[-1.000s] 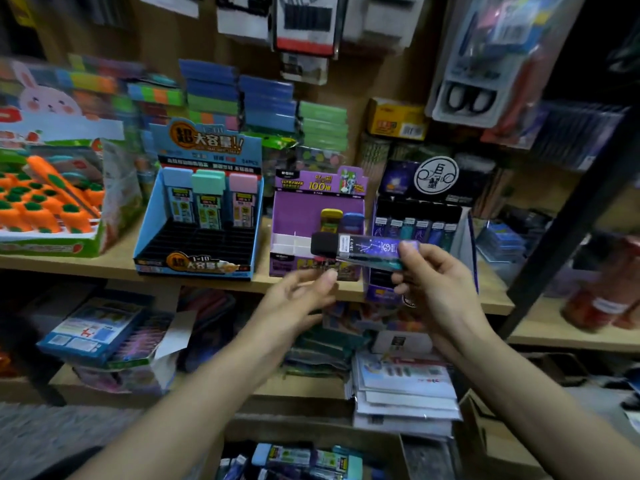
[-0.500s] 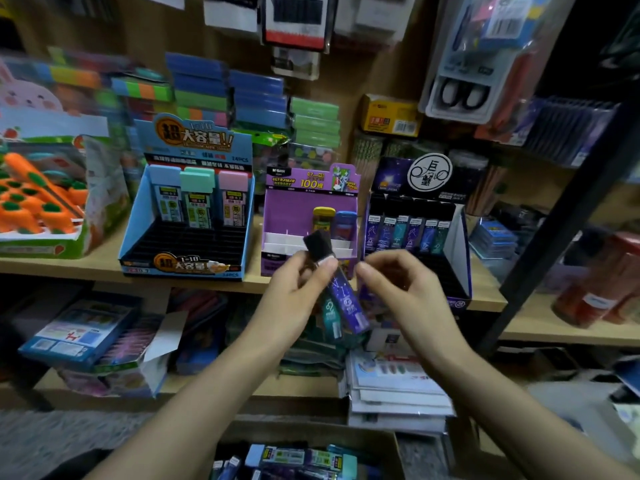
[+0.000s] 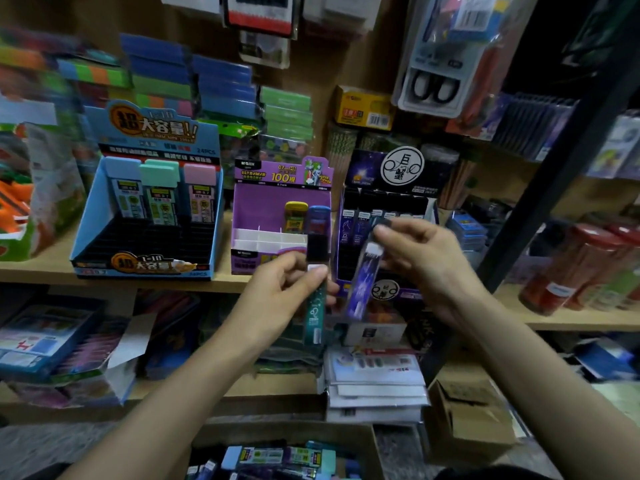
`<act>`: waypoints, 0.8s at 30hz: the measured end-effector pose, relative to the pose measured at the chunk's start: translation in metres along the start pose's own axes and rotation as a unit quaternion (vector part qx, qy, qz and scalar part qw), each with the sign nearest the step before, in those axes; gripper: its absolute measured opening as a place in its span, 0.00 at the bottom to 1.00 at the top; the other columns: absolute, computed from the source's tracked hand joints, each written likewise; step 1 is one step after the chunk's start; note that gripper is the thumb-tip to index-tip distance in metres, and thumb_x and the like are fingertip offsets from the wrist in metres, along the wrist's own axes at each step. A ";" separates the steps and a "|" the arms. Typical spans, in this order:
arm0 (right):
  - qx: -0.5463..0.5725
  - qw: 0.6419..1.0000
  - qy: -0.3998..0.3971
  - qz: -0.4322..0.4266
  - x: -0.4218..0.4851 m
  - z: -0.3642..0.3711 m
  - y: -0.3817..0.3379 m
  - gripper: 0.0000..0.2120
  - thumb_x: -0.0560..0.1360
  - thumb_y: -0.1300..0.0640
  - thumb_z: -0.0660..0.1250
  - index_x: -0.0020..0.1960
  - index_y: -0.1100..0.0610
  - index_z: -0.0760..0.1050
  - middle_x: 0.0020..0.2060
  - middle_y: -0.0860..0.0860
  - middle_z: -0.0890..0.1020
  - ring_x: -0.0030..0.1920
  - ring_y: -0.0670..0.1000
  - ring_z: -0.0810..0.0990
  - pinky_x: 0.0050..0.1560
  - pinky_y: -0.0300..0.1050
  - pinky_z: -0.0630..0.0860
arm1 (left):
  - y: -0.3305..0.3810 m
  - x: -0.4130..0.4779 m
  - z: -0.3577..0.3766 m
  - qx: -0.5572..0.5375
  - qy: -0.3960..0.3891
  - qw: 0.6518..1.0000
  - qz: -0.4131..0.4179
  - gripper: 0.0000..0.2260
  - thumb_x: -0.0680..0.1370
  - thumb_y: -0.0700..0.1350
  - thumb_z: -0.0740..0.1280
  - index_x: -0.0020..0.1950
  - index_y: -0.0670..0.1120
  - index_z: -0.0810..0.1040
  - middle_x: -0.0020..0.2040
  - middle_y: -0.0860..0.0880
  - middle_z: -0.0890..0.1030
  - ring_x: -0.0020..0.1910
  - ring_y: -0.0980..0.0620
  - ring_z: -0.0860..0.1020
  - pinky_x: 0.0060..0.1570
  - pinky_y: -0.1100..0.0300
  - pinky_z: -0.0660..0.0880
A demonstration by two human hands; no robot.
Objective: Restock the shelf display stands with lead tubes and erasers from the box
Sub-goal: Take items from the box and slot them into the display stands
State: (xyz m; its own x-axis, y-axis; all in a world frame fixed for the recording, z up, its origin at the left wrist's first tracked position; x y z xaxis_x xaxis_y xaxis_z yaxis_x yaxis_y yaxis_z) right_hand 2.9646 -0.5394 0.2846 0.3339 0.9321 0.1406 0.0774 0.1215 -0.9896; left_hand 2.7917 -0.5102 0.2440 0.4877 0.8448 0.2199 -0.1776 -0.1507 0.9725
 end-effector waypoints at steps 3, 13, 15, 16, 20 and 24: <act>-0.036 0.992 0.098 -0.072 0.025 -0.044 -0.025 0.05 0.71 0.59 0.72 0.47 0.56 0.79 0.33 0.47 0.83 0.35 0.45 0.81 0.39 0.39 0.79 | 0.007 0.002 -0.012 -0.009 0.039 0.999 0.005 0.04 0.77 0.40 0.63 0.46 0.40 0.75 0.40 0.48 0.85 0.37 0.54 0.84 0.33 0.69 0.76; -0.230 0.942 0.144 -0.198 0.081 -0.058 -0.014 0.07 0.72 0.63 0.71 0.50 0.60 0.79 0.42 0.55 0.82 0.41 0.45 0.81 0.48 0.48 0.80 | 0.009 0.005 -0.031 0.018 0.085 0.996 -0.011 0.06 0.76 0.44 0.63 0.46 0.41 0.76 0.41 0.48 0.85 0.40 0.50 0.84 0.38 0.65 0.79; -0.266 0.935 0.116 -0.204 0.089 -0.052 -0.011 0.08 0.72 0.62 0.71 0.51 0.61 0.79 0.41 0.54 0.82 0.43 0.48 0.81 0.49 0.48 0.79 | 0.008 0.005 -0.031 0.023 0.083 0.996 -0.014 0.07 0.76 0.43 0.63 0.47 0.40 0.76 0.41 0.48 0.85 0.39 0.51 0.84 0.36 0.66 0.78; -0.282 0.932 0.103 -0.204 0.092 -0.050 -0.010 0.08 0.72 0.62 0.71 0.51 0.61 0.80 0.41 0.53 0.82 0.43 0.49 0.80 0.49 0.49 0.79 | 0.008 0.005 -0.031 0.022 0.082 0.996 -0.014 0.07 0.77 0.43 0.63 0.47 0.40 0.76 0.41 0.48 0.85 0.39 0.52 0.84 0.35 0.67 0.78; -0.271 0.943 0.060 -0.185 0.104 -0.048 -0.005 0.07 0.73 0.62 0.70 0.51 0.59 0.79 0.38 0.50 0.80 0.41 0.49 0.79 0.43 0.45 0.80 | 0.007 0.005 -0.030 0.016 0.081 0.996 -0.021 0.08 0.76 0.43 0.63 0.47 0.39 0.77 0.41 0.48 0.85 0.37 0.53 0.84 0.33 0.68 0.77; -0.236 0.956 0.046 -0.165 0.110 -0.039 0.005 0.08 0.72 0.65 0.70 0.50 0.62 0.74 0.37 0.50 0.76 0.39 0.49 0.77 0.38 0.38 0.78 | 0.003 0.004 -0.031 0.018 0.080 0.996 -0.028 0.12 0.72 0.48 0.64 0.48 0.40 0.77 0.42 0.48 0.85 0.39 0.53 0.84 0.33 0.67 0.77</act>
State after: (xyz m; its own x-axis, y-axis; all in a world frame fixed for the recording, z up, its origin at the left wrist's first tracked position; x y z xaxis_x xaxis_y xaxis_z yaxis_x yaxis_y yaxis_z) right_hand 3.0388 -0.4493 0.2963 0.2972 0.8327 0.4672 0.6019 0.2164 -0.7687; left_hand 2.7667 -0.4909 0.2453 0.3528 0.9230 0.1536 -0.1222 -0.1174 0.9855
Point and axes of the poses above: each hand's wrist, its own x-axis towards the middle knuckle, its own z-axis out of the palm, y = z × x, the point moved 9 cm from there along x, towards the middle knuckle
